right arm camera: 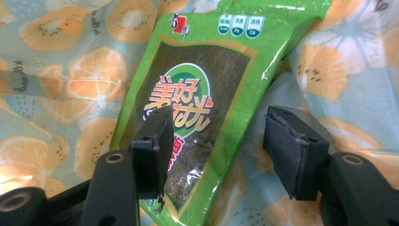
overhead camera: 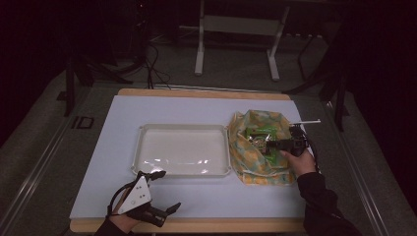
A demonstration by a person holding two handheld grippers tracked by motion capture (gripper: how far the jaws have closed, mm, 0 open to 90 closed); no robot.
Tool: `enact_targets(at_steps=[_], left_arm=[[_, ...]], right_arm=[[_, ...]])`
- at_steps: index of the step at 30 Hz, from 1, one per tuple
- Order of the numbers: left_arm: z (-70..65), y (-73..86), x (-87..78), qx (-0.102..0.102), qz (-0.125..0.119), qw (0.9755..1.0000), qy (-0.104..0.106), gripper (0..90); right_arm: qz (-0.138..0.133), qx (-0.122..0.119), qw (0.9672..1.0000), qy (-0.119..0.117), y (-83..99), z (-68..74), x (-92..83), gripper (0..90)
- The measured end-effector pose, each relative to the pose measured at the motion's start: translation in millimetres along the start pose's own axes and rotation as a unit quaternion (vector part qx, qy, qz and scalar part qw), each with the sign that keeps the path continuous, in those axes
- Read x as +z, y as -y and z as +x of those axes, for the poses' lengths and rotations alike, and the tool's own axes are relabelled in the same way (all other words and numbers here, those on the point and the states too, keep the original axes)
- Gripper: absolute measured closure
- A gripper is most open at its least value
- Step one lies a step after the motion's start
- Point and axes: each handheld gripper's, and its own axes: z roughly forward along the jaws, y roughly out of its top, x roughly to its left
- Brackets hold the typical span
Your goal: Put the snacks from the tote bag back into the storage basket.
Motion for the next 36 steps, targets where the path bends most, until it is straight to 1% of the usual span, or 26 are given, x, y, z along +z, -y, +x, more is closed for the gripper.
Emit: enact_targets(at_steps=[6,8,9,11,12,13,15,18,21,22,25,27,29,36], left_arm=[[0.1,0.1,0.2,-0.001,0.001,1.0,0.0,0.5],[0.1,0.1,0.2,-0.001,0.0,1.0,0.0,0.5],[0.0,0.1,0.2,0.0,0.001,1.0,0.0,0.5],[0.0,0.0,0.1,0.0,0.001,1.0,0.0,0.5],[-0.1,0.0,0.1,-0.001,0.0,1.0,0.0,0.5],[0.0,0.0,0.0,0.0,0.001,1.0,0.0,0.5],[-0.1,0.0,0.0,0.0,0.0,1.0,0.0,0.5],[0.0,-0.1,0.0,0.0,0.001,1.0,0.001,0.5],[-0.1,-0.1,0.2,0.0,0.001,1.0,0.001,0.5],[-0.1,-0.1,0.2,0.0,0.001,1.0,0.001,0.5],[-0.2,-0.1,0.3,0.0,0.001,1.0,0.001,0.5],[-0.1,-0.1,0.2,0.0,0.002,1.0,0.0,0.5],[-0.1,-0.2,0.2,0.0,0.001,1.0,0.0,0.5],[-0.1,-0.2,0.2,0.001,0.001,1.0,0.0,0.5]], right_arm=[[0.009,0.008,0.9999,-0.012,-0.4,-3.5,4.6,43.1],[0.014,0.006,0.9998,-0.013,-0.7,-3.7,6.0,43.2],[0.016,0.006,0.9997,-0.018,-0.9,-3.5,6.7,43.6],[0.022,0.005,0.9995,-0.02,-1.1,-3.1,8.2,45.6],[0.025,0.005,0.9994,-0.024,-1.2,-3.2,9.3,47.3],[0.029,0.003,0.9993,-0.023,-1.1,-3.5,10.2,51.4],[0.034,0.002,0.9991,-0.025,-1.1,-4.0,11.9,52.5],[0.036,0.006,0.9989,-0.03,-1.2,-5.4,12.2,59.3],[0.04,0.01,0.9989,-0.025,-1.0,-5.6,11.7,67.1],[0.04,0.01,0.9989,-0.025,-1.0,-5.6,11.7,67.1],[0.036,0.015,0.999,-0.022,-1.5,-4.7,9.5,75.4],[0.03,0.019,0.9989,-0.031,-2.1,-4.4,7.0,79.5],[0.024,0.017,0.9991,-0.029,-2.4,-0.9,4.1,82.6],[0.013,0.008,0.9996,-0.025,-2.0,3.8,-0.1,84.9]])
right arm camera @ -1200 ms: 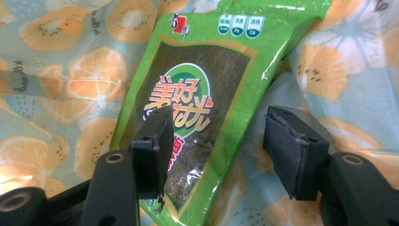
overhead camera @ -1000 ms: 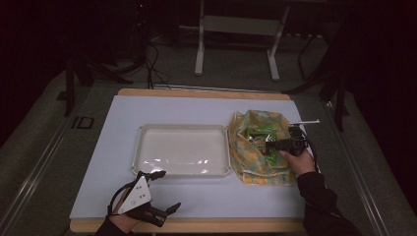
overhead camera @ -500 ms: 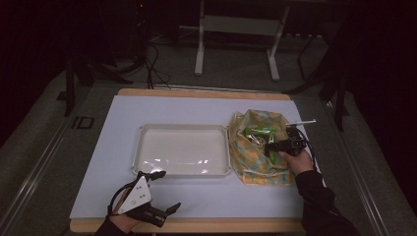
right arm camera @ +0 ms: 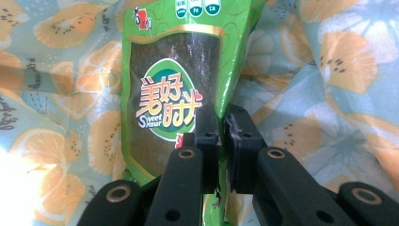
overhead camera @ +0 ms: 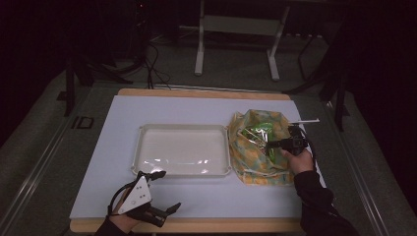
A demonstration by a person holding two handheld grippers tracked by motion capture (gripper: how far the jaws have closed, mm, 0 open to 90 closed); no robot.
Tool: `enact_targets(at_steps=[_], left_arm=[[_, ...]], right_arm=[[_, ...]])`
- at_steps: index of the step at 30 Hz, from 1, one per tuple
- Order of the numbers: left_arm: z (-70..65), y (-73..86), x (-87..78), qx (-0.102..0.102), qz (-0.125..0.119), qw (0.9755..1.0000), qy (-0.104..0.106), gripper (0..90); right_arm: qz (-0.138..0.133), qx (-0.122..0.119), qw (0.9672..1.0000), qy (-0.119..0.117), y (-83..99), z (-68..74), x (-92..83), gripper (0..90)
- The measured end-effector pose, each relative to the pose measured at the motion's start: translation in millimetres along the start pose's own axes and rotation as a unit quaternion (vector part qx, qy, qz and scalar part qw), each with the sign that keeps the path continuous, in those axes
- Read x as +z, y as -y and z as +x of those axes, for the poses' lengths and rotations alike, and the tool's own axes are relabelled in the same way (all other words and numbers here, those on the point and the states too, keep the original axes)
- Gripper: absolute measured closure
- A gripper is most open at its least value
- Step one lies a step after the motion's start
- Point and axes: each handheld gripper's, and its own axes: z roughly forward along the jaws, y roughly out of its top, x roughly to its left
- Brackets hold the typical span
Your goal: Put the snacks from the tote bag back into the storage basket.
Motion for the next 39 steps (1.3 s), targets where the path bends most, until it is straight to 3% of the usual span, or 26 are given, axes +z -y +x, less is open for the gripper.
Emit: enact_targets(at_steps=[11,39], left_arm=[[0.0,0.0,0.3,0.0,0.0,1.0,0.0,0.5],[-0.4,0.0,0.8,0.001,0.002,1.0,0.0,0.5]], right_arm=[[-0.019,0.007,0.9998,-0.004,2.2,0.4,-9.9,86.4],[-0.073,0.018,0.9971,-0.012,0.8,-3.1,-58.4,86.6]])
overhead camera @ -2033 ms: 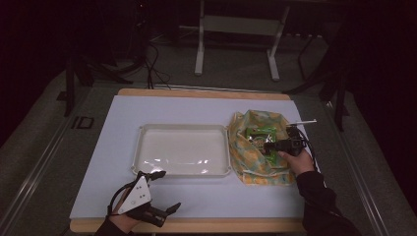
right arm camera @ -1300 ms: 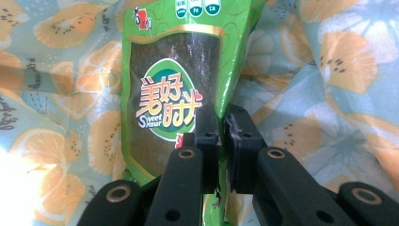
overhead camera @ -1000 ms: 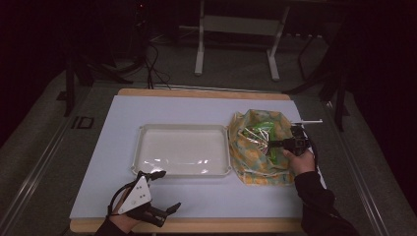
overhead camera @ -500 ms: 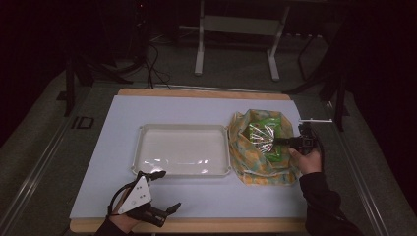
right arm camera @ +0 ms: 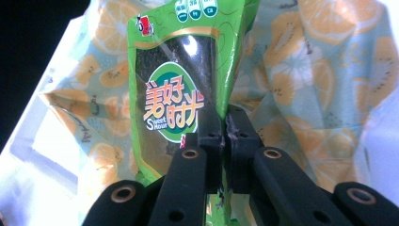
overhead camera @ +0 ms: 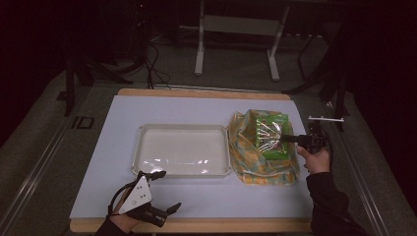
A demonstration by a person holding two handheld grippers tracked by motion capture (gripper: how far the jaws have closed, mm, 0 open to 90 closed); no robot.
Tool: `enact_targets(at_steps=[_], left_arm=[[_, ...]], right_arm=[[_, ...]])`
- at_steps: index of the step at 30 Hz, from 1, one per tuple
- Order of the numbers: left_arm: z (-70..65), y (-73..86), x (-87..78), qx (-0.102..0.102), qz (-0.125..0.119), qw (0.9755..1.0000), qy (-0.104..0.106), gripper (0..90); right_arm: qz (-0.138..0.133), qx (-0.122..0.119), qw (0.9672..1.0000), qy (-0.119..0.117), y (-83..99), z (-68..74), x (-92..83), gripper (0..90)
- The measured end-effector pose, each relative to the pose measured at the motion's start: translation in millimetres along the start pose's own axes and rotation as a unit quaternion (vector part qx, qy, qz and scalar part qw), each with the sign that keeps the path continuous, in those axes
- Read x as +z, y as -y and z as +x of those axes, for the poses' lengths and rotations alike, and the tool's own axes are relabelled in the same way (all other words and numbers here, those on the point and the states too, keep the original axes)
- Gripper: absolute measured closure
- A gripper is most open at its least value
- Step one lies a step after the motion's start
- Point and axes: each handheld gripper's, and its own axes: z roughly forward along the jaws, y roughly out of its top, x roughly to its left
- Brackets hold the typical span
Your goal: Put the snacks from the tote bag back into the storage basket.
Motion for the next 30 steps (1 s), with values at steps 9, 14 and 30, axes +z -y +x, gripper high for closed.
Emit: enact_targets(at_steps=[9,14,30], left_arm=[[0.1,0.0,0.2,-0.001,-0.001,1.0,0.0,0.5],[-0.1,0.0,0.0,0.0,0.0,1.0,-0.001,0.5],[-0.1,0.0,0.3,0.0,-0.001,1.0,-0.001,0.5]], right_arm=[[-0.017,0.004,0.9998,0.002,-2.3,-1.4,-17.9,86.6],[-0.021,0.007,0.9997,0.004,-2.3,-5.1,-27.0,86.5],[-0.038,0.013,0.9991,0.009,-2.4,-12.7,-55.6,86.5]])
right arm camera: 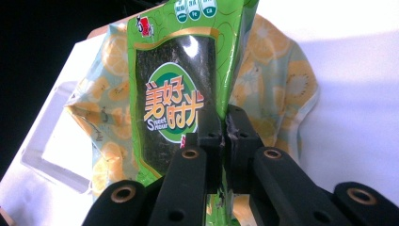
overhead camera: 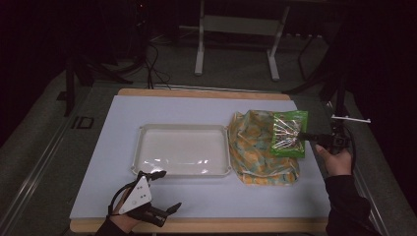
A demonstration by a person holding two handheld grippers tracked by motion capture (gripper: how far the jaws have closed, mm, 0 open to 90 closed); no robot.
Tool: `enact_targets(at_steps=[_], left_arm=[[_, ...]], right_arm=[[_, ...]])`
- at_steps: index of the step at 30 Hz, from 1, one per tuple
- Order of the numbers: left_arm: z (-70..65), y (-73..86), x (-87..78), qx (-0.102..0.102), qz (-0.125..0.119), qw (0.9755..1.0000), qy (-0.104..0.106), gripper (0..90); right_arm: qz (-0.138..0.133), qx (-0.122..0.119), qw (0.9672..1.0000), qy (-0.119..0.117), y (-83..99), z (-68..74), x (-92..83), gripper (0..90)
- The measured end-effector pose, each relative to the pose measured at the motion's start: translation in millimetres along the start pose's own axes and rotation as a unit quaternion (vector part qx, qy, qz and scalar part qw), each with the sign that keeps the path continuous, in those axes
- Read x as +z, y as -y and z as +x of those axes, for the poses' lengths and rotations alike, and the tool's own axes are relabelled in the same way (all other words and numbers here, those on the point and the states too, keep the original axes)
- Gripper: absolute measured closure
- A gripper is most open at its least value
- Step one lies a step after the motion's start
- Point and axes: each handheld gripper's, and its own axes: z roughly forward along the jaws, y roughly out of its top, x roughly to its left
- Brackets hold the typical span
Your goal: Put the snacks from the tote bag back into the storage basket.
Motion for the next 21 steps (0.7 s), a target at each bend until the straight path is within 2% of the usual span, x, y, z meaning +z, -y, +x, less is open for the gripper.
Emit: enact_targets(at_steps=[16,21], left_arm=[[0.1,0.0,-0.2,0.0,0.001,1.0,-0.001,0.5],[0.2,0.0,0.1,0.001,0.001,1.0,-0.001,0.5]], right_arm=[[-0.019,0.0,0.9998,0.0,-6.2,2.2,-21.4,86.5],[-0.024,-0.006,0.9997,0.002,-10.6,7.7,-26.0,86.5]])
